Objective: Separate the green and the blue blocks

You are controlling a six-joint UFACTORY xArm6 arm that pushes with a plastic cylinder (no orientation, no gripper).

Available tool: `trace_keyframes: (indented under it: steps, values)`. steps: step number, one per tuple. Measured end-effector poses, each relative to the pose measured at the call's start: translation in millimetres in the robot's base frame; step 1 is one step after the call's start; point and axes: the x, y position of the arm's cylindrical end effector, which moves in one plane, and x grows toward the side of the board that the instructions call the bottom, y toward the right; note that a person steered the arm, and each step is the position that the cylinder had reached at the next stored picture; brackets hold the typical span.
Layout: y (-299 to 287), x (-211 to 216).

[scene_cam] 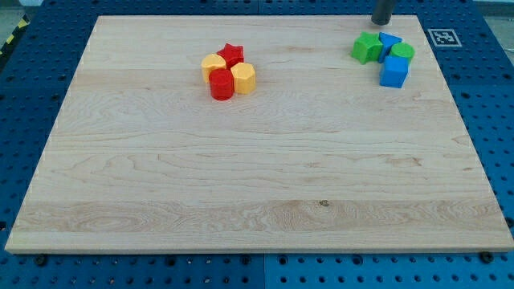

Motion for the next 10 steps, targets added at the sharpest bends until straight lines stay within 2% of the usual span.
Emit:
trace_keyframes:
  steps: [1,4,6,9,10]
  values:
    - [0.0,6.5]
    - [-1.1,72.8]
    - [-36.8,76.8]
    - [-34.2,104.2]
    - [-37.5,130.3]
